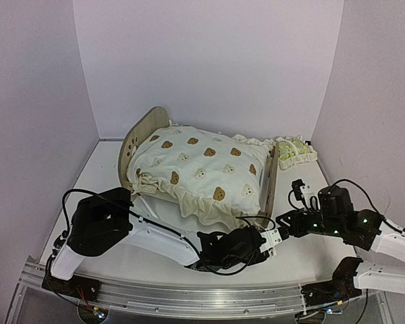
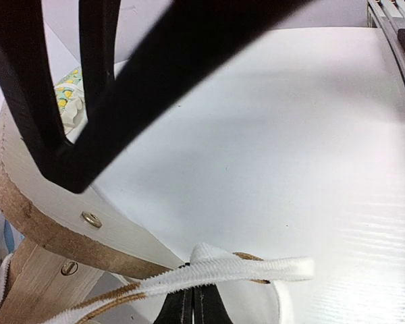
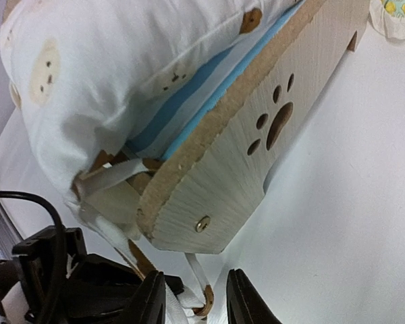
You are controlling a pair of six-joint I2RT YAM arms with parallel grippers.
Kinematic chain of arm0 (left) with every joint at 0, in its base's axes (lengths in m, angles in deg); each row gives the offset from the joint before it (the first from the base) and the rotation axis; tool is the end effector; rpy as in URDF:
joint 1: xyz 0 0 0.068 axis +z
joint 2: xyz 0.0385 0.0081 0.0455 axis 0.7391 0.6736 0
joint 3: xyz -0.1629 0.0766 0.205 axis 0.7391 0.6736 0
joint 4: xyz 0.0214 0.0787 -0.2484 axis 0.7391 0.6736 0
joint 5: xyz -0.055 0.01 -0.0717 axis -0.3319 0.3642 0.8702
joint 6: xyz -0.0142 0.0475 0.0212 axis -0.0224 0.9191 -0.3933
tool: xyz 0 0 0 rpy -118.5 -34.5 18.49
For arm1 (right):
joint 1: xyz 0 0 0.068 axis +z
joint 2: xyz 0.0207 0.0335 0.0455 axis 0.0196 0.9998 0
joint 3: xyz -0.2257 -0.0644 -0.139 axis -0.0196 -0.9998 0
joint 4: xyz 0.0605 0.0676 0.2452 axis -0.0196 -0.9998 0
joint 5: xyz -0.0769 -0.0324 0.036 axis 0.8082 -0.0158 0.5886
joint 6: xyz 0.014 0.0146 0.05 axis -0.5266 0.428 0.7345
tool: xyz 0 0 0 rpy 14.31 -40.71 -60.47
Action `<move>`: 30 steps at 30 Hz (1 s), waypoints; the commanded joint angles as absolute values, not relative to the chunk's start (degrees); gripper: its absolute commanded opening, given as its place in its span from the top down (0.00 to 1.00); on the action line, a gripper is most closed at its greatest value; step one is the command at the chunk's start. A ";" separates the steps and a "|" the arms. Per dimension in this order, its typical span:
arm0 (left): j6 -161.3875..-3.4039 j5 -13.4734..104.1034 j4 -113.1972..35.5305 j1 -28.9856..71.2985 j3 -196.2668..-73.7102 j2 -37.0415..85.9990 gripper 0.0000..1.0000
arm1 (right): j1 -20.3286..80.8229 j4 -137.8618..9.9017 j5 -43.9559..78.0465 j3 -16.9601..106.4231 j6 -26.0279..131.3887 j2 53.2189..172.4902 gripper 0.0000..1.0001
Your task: Set up the pet bed
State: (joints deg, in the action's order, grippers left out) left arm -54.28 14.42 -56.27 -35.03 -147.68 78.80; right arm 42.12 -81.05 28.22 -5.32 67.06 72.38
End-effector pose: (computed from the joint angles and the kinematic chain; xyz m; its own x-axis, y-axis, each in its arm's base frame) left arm 0.0775 -0.4955 0.1405 0.1957 0.5384 -0.8196 0.8507 0.3226 0.4150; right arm 0.1252 0.1059 0.2205 -0.6026 -0.0456 -0.7968 -0.4266 0.8622 0.2733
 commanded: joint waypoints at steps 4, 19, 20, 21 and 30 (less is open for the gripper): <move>-53.61 14.54 -58.71 -34.71 -147.33 79.28 1.00 | 36.62 -79.39 17.99 -4.10 69.54 76.18 0.68; -53.40 14.47 -61.65 -34.44 -146.55 79.68 1.00 | 26.68 -72.43 -3.15 -5.87 81.57 83.37 0.67; -53.40 14.43 -61.88 -34.45 -146.47 79.68 1.00 | 26.67 -72.49 -2.91 -5.94 81.69 83.83 0.67; -53.42 14.39 -62.14 -34.45 -146.38 79.66 1.00 | 26.63 -72.51 -2.58 -6.06 81.82 84.32 0.66; -54.73 14.57 -63.82 -34.44 -145.63 79.40 1.00 | 23.99 -68.79 -6.04 -8.99 85.50 88.93 0.67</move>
State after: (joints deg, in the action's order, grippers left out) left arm -54.29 14.44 -60.54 -34.73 -146.09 79.57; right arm 25.35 -72.27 -3.63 -7.43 83.00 88.40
